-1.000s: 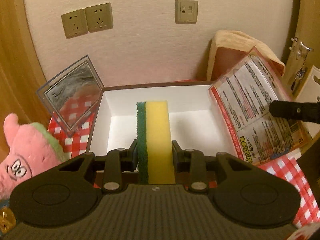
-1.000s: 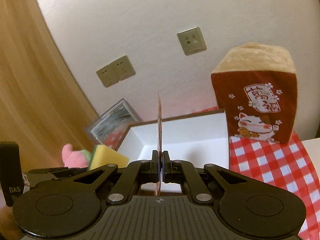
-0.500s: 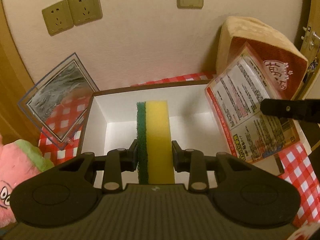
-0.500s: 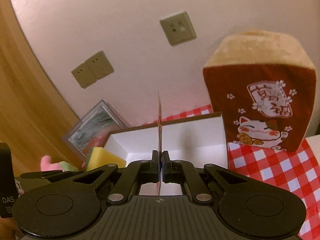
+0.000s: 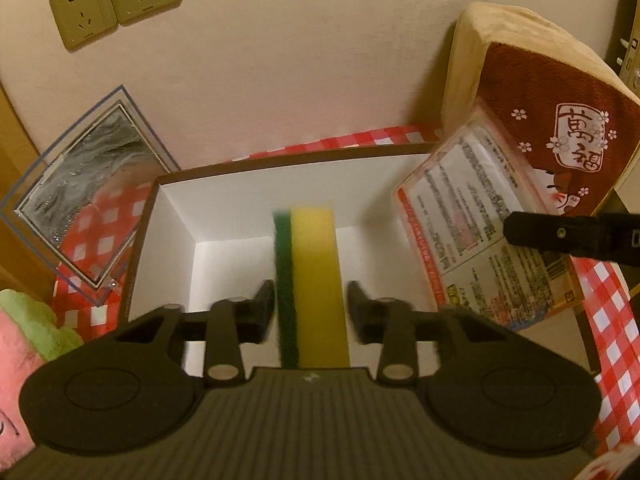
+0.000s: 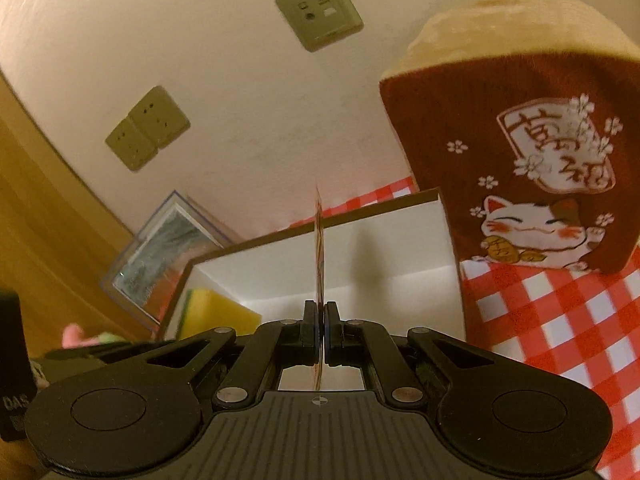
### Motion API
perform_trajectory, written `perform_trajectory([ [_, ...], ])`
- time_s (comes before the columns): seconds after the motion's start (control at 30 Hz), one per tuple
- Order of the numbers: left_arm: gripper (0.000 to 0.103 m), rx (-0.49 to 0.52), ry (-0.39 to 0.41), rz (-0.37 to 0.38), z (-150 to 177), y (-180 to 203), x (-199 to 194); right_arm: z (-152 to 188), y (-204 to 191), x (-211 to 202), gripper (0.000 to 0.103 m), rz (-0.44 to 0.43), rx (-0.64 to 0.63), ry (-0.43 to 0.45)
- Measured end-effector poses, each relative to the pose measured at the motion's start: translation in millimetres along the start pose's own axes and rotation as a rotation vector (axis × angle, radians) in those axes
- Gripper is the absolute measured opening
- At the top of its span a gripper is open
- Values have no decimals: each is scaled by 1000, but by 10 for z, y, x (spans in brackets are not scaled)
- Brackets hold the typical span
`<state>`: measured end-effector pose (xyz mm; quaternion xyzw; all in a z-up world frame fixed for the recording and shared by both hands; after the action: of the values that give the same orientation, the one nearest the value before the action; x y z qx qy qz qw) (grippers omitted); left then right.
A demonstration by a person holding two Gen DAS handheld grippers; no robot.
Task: Organize soft objects
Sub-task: 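Carry the sponge and packaged cloth with both grippers over the brown box, then open both grippers to drop the sponge and package into the box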
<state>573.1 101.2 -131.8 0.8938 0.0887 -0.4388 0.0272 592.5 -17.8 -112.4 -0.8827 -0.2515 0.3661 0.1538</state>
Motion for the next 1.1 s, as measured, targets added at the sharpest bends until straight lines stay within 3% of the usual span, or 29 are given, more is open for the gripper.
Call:
perform_trajectory([
  [0.03,56,-5,5,-6,-10,-12,7,-14,12,13,2,-10,16,7],
  [0.1,61,-3,11,-3,-22,-16,3,-28,32,48,8,-11,18,1],
  [0.13,62,-3,10,-2,-28,-14,2,-31,34,56,24,-11,11,-3],
  [0.17,63,-2,7,-1,-26,-20,-6,-35,25,49,46,-15,5,-1],
  [0.23,64,-4,10,1,-28,-36,-34,-43,28,9,62,-4,-8,14],
  [0.63,64,-65,7,25,120,-214,-368,126,-40,-244,63,-2,-66,-12],
  [1.1,64,-111,41,59,527,-281,-1062,501,-105,-871,63,7,-107,13],
])
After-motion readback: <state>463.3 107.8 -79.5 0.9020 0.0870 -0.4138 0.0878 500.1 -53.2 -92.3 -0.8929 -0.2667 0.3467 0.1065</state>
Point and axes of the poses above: each gripper's, at about its wrist camera, not at the fingertips, and x roughly the way its jaws point, y to its right, z to its underside, the point moved 10 cm from there along x, roughly the way its jaws point, and after that the axes turned 5 degrees about -x, right-handed, at the moved point
